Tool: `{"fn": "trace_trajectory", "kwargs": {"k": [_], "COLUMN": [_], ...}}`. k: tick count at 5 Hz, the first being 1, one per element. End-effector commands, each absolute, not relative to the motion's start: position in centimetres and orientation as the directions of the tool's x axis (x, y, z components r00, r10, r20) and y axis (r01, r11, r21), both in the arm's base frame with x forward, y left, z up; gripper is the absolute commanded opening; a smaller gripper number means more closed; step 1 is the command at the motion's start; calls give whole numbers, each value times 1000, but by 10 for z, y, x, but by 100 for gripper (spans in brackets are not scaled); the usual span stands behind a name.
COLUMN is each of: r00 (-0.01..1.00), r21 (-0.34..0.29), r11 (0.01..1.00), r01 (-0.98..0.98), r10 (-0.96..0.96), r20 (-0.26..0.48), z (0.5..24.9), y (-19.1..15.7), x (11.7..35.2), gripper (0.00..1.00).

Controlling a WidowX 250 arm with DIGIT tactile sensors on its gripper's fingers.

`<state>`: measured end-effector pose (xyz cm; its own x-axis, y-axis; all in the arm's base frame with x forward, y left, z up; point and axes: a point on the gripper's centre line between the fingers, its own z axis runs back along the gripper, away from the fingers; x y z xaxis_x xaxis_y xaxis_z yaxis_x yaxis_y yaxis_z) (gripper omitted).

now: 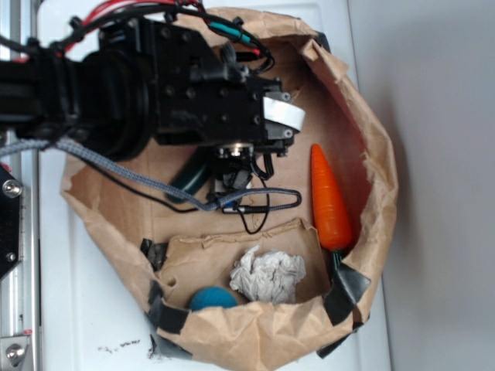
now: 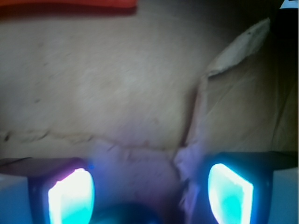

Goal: Grab the plastic pickle.

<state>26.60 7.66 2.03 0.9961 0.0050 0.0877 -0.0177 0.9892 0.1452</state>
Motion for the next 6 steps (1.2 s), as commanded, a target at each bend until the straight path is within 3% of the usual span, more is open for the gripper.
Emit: {"fn": "trace_trajectory", "kwargs": {"k": [1,2,3,6], "r00": [991,989,981,931], "r21": [95,4,-26,-113], "r11": [995,996,991,949], "r01": [-22,-85,-134,-294], "r10": [9,84,136,311], "r20": [134,118,137,194], "z": [48,75,82,67], "y": [76,78,78,66], "x": [257,250,243,231], "gripper": [100,100,100,100]}}
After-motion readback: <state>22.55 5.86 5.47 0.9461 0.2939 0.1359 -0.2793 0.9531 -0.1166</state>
